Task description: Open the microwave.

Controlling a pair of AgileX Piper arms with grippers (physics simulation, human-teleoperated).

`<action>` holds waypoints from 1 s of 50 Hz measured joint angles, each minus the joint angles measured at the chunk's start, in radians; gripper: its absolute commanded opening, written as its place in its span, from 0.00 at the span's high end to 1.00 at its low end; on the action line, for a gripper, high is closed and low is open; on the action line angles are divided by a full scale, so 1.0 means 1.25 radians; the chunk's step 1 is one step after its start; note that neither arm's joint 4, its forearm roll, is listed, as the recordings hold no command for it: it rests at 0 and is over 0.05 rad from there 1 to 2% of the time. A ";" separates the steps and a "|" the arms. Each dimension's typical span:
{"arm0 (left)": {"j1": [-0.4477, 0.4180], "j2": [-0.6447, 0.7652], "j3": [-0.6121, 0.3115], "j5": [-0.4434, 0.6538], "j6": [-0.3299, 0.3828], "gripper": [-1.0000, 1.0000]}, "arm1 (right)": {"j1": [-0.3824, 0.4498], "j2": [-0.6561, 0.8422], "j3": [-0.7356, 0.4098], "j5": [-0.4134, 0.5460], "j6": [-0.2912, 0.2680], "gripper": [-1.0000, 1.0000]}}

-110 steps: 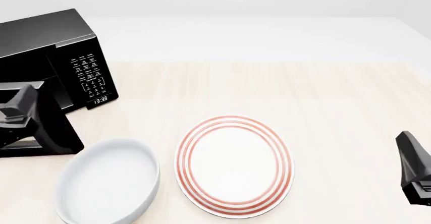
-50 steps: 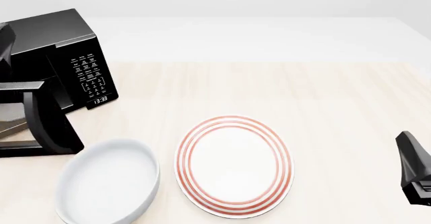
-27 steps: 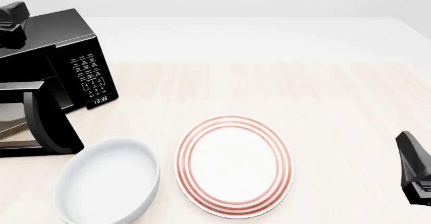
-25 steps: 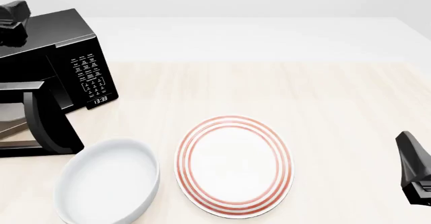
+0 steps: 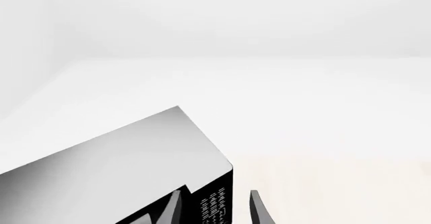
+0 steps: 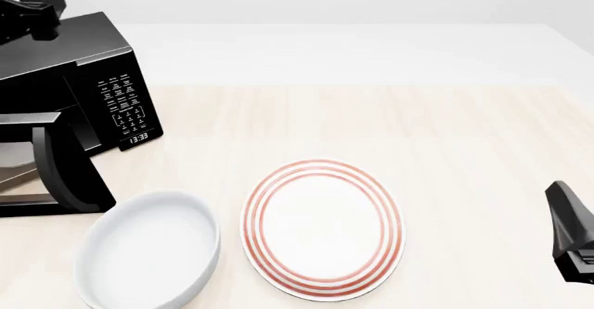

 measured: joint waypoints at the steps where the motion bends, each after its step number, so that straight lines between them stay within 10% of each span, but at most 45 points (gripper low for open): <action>1: -0.002 0.005 -0.005 0.006 -0.001 0.00 | 0.000 0.000 0.000 0.000 0.000 0.00; 50: -0.026 0.161 -0.144 0.226 -0.004 0.00 | 0.000 0.000 0.000 0.000 0.000 0.00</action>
